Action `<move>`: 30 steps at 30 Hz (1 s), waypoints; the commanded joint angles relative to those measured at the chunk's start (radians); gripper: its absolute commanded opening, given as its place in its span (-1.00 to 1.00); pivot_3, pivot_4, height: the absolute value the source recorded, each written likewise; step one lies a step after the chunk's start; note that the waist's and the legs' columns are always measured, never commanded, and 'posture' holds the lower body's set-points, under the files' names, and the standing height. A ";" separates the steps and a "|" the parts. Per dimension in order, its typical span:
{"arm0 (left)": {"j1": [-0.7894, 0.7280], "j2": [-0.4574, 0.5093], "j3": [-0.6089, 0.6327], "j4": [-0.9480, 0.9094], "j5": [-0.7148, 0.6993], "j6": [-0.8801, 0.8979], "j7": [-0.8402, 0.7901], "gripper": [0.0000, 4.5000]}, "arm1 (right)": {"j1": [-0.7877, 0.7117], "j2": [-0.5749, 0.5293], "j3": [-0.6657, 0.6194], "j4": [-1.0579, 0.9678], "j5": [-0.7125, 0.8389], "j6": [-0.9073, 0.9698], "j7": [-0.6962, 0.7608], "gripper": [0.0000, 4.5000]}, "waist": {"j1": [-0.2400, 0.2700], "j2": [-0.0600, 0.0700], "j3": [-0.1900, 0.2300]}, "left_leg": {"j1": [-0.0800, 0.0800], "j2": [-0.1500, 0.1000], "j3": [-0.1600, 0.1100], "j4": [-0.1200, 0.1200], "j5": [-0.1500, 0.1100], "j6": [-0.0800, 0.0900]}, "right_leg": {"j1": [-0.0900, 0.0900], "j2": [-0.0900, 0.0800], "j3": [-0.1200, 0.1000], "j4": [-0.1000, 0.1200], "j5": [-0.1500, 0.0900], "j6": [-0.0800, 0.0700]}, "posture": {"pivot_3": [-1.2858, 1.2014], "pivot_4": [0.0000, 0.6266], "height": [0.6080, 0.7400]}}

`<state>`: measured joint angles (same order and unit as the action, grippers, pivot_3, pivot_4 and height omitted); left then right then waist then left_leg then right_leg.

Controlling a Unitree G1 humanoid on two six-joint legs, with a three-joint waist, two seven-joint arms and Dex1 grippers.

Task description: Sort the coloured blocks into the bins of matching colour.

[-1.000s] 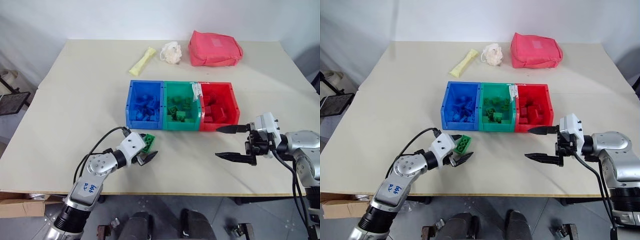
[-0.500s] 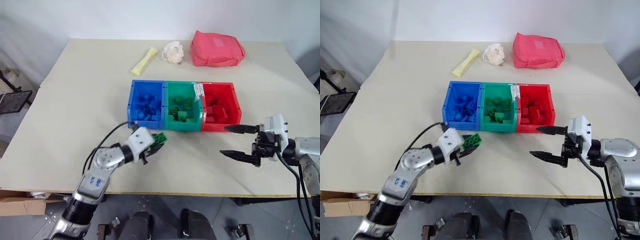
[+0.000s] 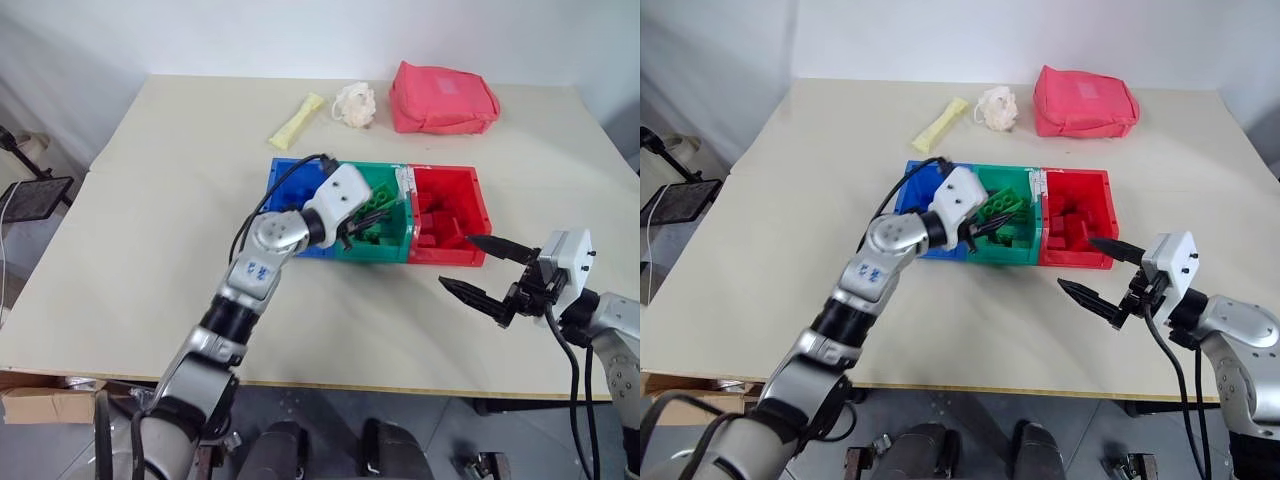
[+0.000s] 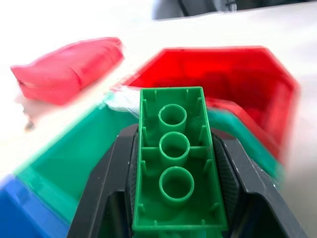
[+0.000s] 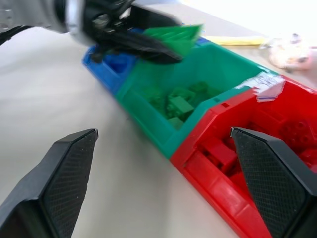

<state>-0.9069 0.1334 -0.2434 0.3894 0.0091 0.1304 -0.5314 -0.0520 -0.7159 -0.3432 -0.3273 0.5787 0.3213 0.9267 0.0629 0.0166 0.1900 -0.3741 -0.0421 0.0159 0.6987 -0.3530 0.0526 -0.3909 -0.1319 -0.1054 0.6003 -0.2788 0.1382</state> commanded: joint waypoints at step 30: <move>0.643 0.597 0.412 -0.464 -0.398 0.081 -0.524 0.99 | -0.264 -0.234 0.154 0.486 -0.150 -0.222 0.433 1.00 | -0.038 0.000 0.000 | 0.000 0.002 -0.004 -0.001 0.000 0.000 | 0.000 -0.001 0.001 -0.001 -0.001 -0.001 | 0.03 -0.52 1.00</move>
<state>-0.2722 0.7106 0.1125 -0.0869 -0.3704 0.2470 -1.0455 -0.3063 -0.9246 -0.1867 0.1237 0.4456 0.1506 1.3174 0.0251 0.0164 0.1902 -0.3741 -0.0401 0.0117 0.6975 -0.3531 0.0523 -0.3905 -0.1328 -0.1045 0.5990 -0.2794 0.1370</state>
